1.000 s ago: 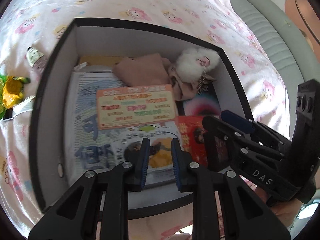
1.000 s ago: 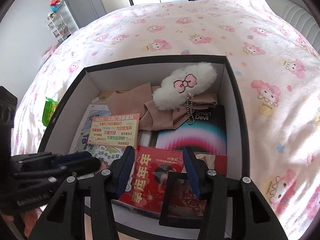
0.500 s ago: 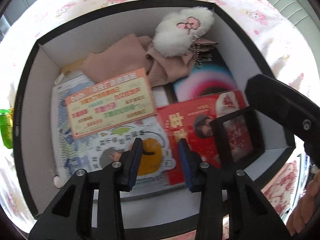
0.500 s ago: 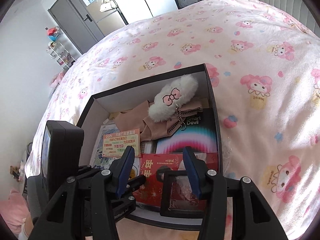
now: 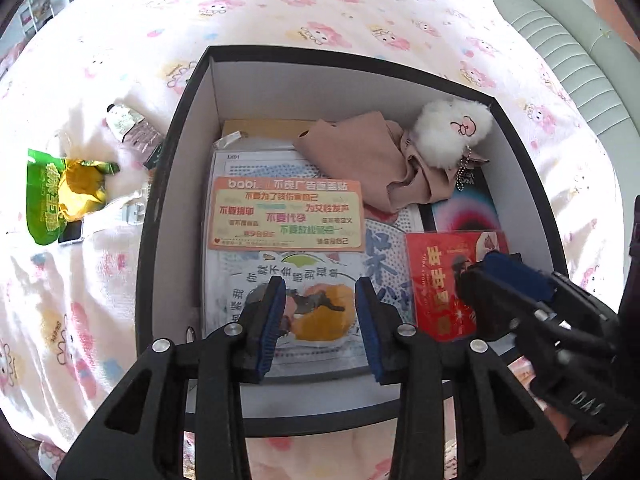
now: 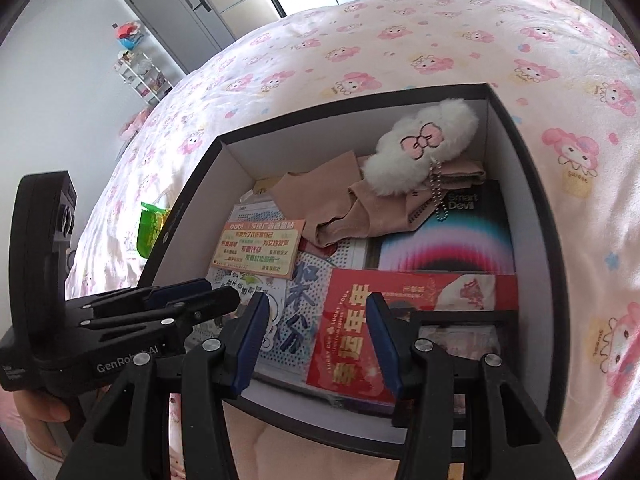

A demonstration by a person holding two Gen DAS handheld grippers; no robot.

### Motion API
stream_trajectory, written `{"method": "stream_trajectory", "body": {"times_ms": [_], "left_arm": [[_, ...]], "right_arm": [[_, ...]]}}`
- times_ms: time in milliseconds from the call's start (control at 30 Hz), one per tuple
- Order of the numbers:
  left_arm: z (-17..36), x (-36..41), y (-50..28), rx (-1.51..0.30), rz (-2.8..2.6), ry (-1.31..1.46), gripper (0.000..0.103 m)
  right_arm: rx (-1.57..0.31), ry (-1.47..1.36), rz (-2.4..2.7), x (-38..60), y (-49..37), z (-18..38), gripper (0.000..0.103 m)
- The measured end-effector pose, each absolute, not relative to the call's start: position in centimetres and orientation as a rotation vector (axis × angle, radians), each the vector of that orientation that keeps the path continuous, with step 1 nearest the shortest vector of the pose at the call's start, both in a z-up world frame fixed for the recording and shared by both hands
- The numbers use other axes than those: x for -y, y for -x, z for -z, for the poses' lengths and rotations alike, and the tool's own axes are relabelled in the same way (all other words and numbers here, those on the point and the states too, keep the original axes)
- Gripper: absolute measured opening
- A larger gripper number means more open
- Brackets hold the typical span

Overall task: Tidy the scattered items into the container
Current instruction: 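Withdraw the left gripper from the box back toward the remaining items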

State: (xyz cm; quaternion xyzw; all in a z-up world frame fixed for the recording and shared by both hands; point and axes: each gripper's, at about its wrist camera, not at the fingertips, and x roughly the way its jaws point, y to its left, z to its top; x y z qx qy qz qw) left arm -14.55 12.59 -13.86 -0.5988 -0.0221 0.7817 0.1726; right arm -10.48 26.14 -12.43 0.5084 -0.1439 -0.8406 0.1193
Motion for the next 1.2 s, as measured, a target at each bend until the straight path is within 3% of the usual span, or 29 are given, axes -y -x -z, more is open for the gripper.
{"method": "stream_trajectory", "body": {"times_ms": [300, 767, 1200], "left_arm": [[14.5, -11.4, 11.9, 0.074, -2.188, 1.71, 0.034], [5.9, -6.6, 3.7, 0.288, -2.335, 1.365, 0.034], [7.3, 3.7, 1.1, 0.446, -2.495, 1.321, 0.034]], "right_arm": [[0.41, -1.513, 2.439, -25.0, 10.4, 12.9, 0.046], [0.357, -1.325, 2.484, -22.0, 4.8, 7.6, 0.046], [0.22, -1.237, 2.362, -11.3, 4.4, 6.6, 0.046]]}}
